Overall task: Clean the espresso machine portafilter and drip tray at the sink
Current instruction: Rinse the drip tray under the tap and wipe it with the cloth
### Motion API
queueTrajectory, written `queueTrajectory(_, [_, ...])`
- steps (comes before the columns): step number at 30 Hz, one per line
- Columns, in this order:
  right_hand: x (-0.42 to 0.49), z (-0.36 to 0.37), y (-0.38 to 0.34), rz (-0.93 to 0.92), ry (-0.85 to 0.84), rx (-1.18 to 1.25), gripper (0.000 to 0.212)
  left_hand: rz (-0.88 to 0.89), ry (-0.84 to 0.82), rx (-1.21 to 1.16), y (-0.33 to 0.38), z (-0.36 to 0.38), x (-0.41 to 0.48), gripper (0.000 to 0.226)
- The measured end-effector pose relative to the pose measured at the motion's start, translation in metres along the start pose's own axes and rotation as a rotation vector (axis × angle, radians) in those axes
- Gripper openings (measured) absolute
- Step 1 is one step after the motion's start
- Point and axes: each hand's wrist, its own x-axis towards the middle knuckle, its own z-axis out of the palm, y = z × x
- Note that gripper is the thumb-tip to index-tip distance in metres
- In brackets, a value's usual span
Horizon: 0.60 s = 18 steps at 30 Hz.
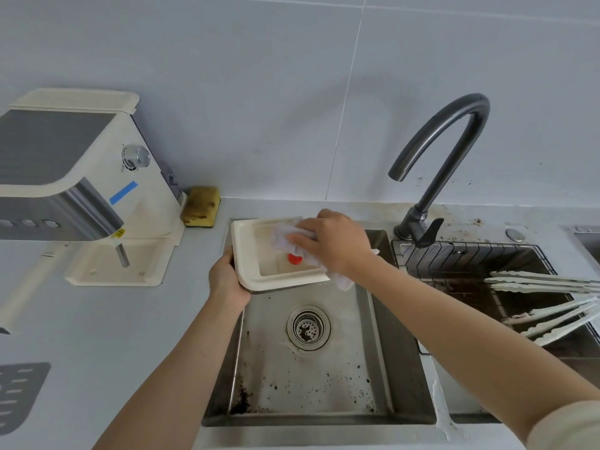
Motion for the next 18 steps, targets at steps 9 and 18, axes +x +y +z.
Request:
queueTrajectory(9, [0.012, 0.013, -0.018, -0.072, 0.028, -0.089, 0.036, -0.013, -0.022, 0.044, -0.009, 0.016, -0.012, 0.029])
queueTrajectory(18, [0.018, 0.014, 0.005, 0.031, -0.046, -0.148, 0.036, 0.008, 0.005, 0.024, -0.005, 0.008, -0.010, 0.031])
